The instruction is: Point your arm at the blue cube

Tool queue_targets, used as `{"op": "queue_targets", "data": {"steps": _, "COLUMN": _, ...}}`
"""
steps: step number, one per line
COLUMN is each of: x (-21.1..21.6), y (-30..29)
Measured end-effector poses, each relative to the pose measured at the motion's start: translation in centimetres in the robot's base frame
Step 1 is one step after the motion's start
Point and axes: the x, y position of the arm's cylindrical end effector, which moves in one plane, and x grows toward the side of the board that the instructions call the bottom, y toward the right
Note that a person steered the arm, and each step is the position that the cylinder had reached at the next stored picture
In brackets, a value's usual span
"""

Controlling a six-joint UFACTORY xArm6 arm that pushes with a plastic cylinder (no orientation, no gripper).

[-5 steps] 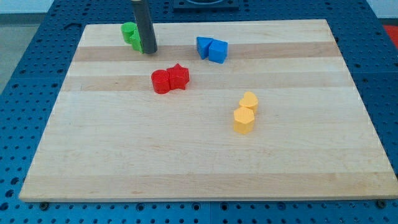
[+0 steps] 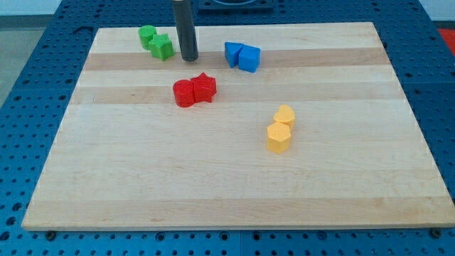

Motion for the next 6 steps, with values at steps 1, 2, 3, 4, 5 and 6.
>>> {"op": "queue_targets", "data": {"steps": 1, "x": 1.4, "y": 0.0}}
{"op": "queue_targets", "data": {"steps": 2, "x": 2.0, "y": 0.0}}
{"op": "queue_targets", "data": {"steps": 3, "x": 2.1, "y": 0.4}}
{"op": "queue_targets", "data": {"steps": 4, "x": 2.1, "y": 1.3}}
{"op": "queue_targets", "data": {"steps": 5, "x": 2.1, "y": 1.9}}
{"op": "queue_targets", "data": {"steps": 6, "x": 2.1, "y": 2.0}}
